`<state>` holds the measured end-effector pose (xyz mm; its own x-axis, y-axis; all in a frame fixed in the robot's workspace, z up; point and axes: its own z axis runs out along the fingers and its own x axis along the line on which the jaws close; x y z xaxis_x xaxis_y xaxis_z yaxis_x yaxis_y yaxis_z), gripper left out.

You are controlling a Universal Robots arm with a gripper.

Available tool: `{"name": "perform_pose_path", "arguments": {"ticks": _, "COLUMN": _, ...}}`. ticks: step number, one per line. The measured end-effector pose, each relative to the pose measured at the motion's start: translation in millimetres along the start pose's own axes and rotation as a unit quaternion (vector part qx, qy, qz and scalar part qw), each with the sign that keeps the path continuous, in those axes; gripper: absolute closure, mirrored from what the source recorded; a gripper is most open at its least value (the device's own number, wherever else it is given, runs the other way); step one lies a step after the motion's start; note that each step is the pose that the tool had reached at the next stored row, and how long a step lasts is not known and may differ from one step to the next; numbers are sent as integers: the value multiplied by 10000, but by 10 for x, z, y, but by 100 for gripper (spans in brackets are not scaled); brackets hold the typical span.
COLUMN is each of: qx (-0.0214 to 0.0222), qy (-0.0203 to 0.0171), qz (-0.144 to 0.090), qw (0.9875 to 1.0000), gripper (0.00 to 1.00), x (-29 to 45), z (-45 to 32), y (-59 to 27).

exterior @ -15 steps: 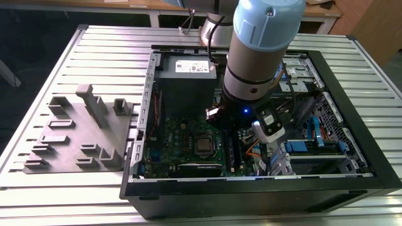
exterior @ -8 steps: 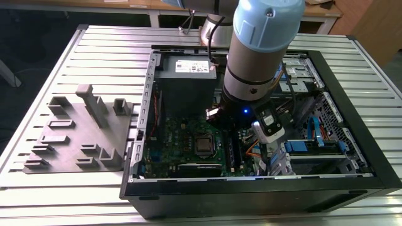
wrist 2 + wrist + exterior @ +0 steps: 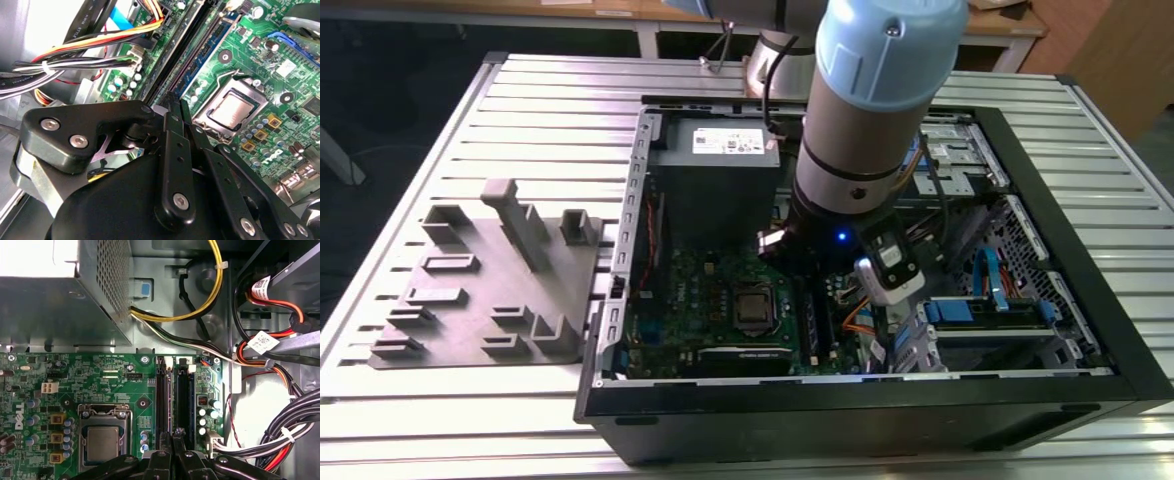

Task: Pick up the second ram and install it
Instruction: 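Insert the second ram into the second slot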

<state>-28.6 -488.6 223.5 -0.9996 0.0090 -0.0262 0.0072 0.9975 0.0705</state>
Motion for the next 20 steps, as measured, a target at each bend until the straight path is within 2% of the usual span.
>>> {"name": "perform_pose_path", "arguments": {"ticks": 20, "qx": -2, "qy": 0, "qz": 1, "qw": 10000, "gripper": 90, "x": 2, "z": 24, "y": -2}}
